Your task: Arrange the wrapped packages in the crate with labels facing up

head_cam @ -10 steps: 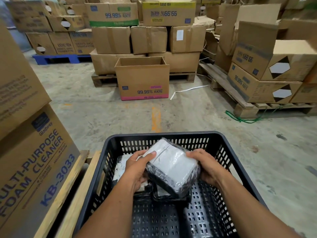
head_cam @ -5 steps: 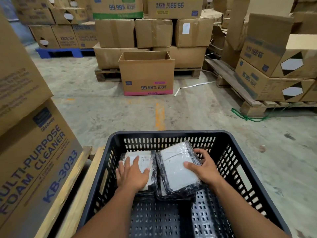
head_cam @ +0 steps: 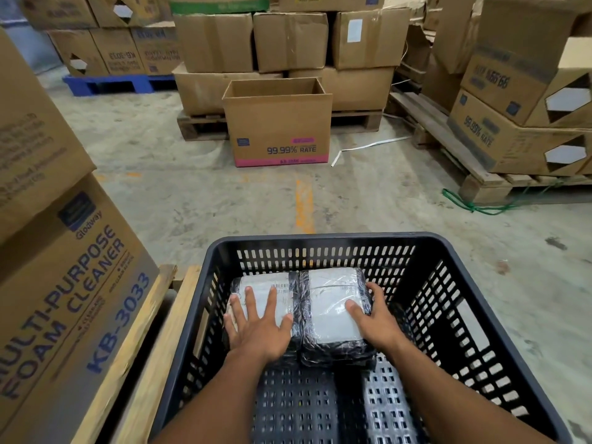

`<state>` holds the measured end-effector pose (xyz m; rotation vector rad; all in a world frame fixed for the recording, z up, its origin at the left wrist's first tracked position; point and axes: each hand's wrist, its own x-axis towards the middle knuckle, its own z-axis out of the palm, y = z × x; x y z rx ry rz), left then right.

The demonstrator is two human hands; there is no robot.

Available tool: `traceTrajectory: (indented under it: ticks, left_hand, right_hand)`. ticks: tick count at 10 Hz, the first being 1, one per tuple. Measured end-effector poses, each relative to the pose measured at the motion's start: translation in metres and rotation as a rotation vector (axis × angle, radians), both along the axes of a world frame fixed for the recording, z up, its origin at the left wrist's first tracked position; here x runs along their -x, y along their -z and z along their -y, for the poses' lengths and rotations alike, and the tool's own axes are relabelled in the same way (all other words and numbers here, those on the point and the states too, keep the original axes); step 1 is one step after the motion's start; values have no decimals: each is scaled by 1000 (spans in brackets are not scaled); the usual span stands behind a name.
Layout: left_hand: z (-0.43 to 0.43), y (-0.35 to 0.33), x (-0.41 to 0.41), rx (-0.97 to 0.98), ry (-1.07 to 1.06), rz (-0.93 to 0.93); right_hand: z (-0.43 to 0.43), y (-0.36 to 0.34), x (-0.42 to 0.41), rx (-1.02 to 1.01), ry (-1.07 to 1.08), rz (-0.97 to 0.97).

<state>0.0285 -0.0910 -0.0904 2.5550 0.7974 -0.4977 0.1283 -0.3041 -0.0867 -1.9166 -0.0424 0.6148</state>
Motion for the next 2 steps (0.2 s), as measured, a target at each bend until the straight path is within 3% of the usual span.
traceTrajectory:
  ticks: [2]
  left_hand:
    - [-7, -30, -3, 79, 0, -27]
  right_hand:
    - [-5, -19, -17, 379, 10, 35]
